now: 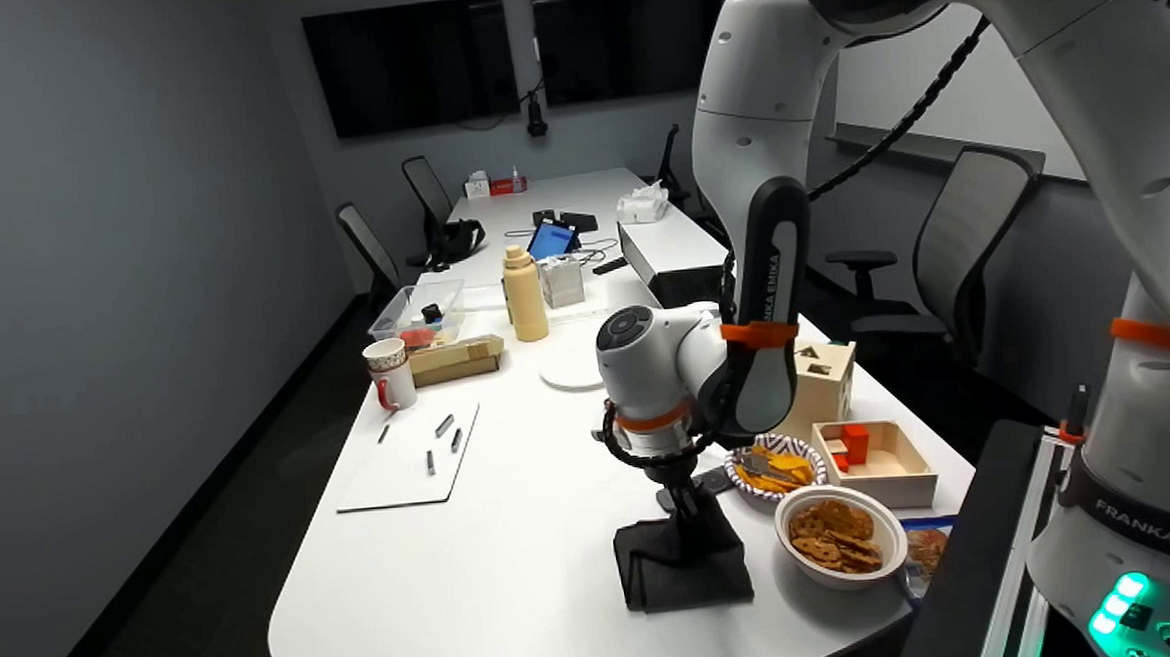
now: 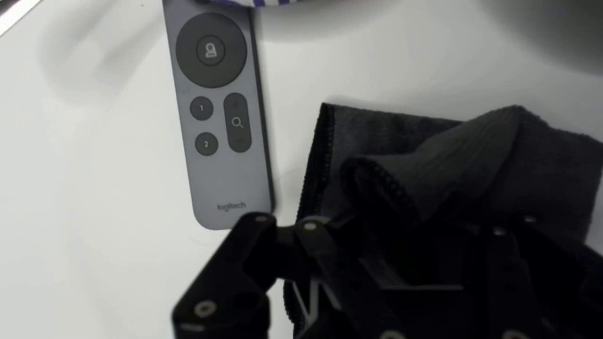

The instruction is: Fold the black cloth

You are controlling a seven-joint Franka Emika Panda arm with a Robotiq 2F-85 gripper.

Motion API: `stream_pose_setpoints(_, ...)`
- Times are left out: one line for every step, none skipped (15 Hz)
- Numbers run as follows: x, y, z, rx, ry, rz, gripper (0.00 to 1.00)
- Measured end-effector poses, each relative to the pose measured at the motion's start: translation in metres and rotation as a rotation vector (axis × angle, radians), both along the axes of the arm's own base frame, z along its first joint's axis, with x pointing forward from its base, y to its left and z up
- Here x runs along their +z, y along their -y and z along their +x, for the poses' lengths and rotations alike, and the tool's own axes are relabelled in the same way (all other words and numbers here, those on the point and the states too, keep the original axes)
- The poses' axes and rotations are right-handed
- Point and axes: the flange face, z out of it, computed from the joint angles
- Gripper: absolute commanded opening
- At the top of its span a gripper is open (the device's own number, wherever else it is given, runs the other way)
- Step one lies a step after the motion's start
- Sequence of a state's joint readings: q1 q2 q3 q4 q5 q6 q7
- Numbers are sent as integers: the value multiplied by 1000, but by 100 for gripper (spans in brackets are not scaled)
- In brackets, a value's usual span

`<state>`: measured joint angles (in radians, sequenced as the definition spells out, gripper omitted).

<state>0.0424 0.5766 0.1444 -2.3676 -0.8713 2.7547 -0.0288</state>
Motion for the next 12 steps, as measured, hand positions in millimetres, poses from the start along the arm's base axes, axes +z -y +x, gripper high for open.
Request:
stream_pose_setpoints(-3, 3, 1, -5, -5, -4, 28)
stream_pose_setpoints(-6, 5, 3, -10, -8, -8, 33)
stream_pose_setpoints(-8, 7, 4, -17, -8, -12, 42)
stream_pose_setpoints(-9, 8, 6, -23, -8, -16, 49)
stream_pose_setpoints(-9, 8, 8, -29, -7, -18, 56)
stream_pose_setpoints(-9, 8, 9, -35, -5, -19, 65)
stream_pose_setpoints(-9, 7, 10, -39, -3, -20, 71)
stream_pose_setpoints(-9, 6, 12, -41, 0, -21, 80)
stream_pose_setpoints(-8, 4, 13, -41, 2, -22, 87)
stream_pose_setpoints(-8, 2, 13, -41, 3, -22, 95)
stream_pose_setpoints(-8, 0, 13, -38, 4, -22, 99)
stream_pose_setpoints(-7, -4, 13, -34, 6, -21, 100)
